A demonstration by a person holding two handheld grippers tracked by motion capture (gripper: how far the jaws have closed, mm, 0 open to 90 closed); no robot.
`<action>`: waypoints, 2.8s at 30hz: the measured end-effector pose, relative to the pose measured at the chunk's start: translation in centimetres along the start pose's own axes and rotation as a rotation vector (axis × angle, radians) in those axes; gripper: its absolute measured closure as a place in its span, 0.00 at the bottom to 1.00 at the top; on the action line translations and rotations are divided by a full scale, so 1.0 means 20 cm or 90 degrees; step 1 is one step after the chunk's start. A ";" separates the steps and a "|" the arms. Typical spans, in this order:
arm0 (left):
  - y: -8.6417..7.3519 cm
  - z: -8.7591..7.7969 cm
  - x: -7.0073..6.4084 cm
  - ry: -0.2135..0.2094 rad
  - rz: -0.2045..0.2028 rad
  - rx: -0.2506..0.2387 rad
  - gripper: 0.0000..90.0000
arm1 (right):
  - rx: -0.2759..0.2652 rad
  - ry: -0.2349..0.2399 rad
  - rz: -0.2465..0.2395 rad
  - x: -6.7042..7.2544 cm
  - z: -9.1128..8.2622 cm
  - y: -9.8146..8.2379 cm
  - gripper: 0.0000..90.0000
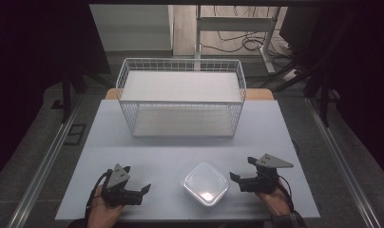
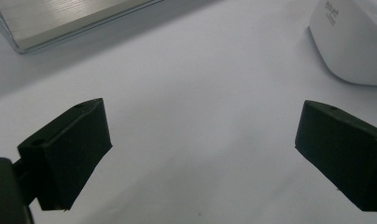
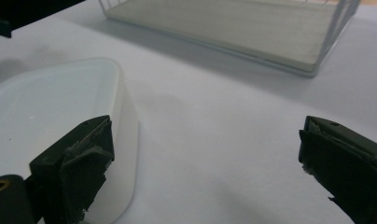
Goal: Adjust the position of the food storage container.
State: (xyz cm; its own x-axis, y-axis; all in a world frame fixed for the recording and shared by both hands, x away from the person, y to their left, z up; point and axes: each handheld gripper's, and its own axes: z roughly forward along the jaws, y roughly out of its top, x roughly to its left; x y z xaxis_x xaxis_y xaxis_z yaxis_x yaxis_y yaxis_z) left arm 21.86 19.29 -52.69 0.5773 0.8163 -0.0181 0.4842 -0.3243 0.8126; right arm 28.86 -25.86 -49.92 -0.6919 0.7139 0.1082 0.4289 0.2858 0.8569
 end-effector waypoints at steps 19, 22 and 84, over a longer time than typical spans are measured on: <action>-0.01 0.04 0.01 -0.020 -0.053 0.074 0.02 | 0.067 -0.021 -0.004 0.02 0.00 0.02 0.00; 0.00 0.04 -0.01 -0.041 -0.059 0.068 0.01 | 0.071 -0.035 -0.007 0.04 -0.01 0.03 0.02; 0.22 0.20 -0.18 -0.123 -0.004 0.073 1.00 | 0.222 0.117 -0.100 0.26 0.29 0.17 0.99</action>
State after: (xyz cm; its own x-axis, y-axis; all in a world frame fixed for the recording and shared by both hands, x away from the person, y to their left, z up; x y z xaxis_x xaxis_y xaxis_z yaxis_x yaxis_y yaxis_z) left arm 24.47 12.99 -51.43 0.6841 0.7154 -0.1423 0.5527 -0.3810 0.7412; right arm 30.06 -17.43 -49.44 -0.8431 0.5273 0.1054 0.4592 0.6041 0.6512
